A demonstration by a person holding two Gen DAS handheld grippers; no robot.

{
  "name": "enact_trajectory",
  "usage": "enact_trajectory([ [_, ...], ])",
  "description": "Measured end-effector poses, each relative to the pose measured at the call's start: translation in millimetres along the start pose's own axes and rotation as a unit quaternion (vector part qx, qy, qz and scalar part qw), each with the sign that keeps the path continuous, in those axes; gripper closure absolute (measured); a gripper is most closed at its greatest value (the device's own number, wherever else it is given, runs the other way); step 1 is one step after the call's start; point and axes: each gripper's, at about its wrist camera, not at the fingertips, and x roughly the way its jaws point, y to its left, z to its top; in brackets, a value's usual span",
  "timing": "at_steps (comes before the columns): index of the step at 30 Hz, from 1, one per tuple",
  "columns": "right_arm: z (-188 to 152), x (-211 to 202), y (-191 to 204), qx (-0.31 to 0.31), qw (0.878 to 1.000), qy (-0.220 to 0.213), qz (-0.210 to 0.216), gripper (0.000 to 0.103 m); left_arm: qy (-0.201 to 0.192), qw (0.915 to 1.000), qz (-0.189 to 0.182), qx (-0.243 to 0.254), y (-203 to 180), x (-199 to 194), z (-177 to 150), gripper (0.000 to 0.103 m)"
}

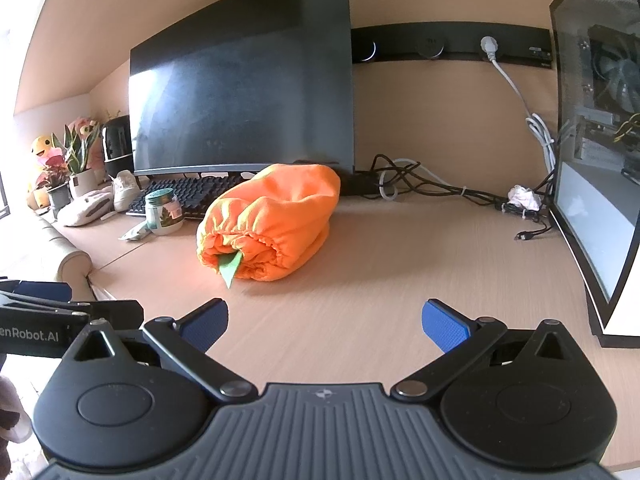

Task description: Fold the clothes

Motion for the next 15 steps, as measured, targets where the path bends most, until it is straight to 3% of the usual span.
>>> enact_trajectory([
  [15,-1.4,-1.1,0.2,-0.001,1.000,0.004,0.004,0.000,0.002,1.0000,0.002,-0.005,1.0,-0.5,-1.7,0.000],
])
